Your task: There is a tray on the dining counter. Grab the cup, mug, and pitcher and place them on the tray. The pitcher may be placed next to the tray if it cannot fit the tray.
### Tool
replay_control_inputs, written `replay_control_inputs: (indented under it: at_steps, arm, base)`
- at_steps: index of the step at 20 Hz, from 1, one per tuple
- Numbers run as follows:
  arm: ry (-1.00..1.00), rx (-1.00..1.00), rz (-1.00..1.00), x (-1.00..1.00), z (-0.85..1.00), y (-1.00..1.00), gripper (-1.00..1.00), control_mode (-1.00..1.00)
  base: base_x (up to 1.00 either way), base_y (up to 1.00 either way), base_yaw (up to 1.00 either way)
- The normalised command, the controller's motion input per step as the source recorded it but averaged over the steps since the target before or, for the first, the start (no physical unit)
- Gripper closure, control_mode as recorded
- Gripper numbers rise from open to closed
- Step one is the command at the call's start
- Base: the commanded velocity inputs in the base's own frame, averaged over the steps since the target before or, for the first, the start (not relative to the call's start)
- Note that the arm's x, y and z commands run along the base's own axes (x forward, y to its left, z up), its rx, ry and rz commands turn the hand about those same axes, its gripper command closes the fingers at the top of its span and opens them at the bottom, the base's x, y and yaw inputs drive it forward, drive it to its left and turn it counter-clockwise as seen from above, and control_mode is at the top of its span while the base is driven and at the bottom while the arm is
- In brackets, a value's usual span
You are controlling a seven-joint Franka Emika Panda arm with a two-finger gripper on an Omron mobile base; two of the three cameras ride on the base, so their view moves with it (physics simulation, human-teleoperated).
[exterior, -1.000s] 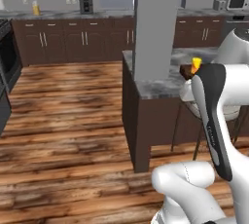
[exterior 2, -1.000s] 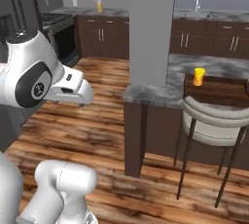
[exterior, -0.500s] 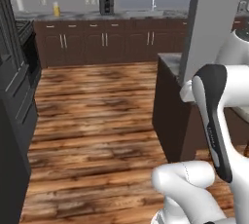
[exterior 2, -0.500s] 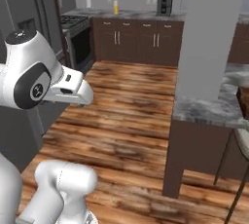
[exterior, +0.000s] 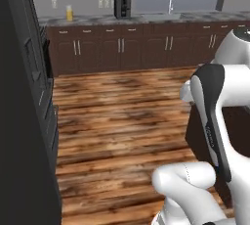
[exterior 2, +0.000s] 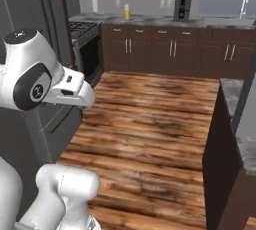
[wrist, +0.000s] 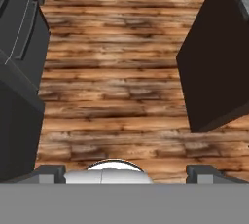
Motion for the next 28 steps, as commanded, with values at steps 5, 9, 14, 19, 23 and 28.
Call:
replay_control_inputs:
  at_steps: [5, 9, 14, 19, 23, 28]
  arm:
    - [0.00, 0.00, 0.00, 0.00, 0.00, 0.00, -1.00, 1.00]
    - [0.00, 0.00, 0.00, 0.00, 0.00, 0.00, -1.00, 1.00]
    - [0.00, 0.00, 0.00, 0.00, 0.00, 0.00, -1.00, 1.00]
    - [0.00, 0.00, 0.00, 0.00, 0.00, 0.00, -1.00, 1.00]
    - [0.00, 0.00, 0.00, 0.00, 0.00, 0.00, -1.00, 1.00]
    - [0.00, 0.00, 0.00, 0.00, 0.00, 0.00, -1.00, 1.00]
  base:
    - [1.00, 0.18, -0.18]
    - [1.00, 0.00, -0.14]
    - [1.00, 0.00, -0.14]
    - [1.00, 0.10, -0.11]
    - [1.00, 0.39, -0.06]
    - [1.00, 0.64, -0.01]
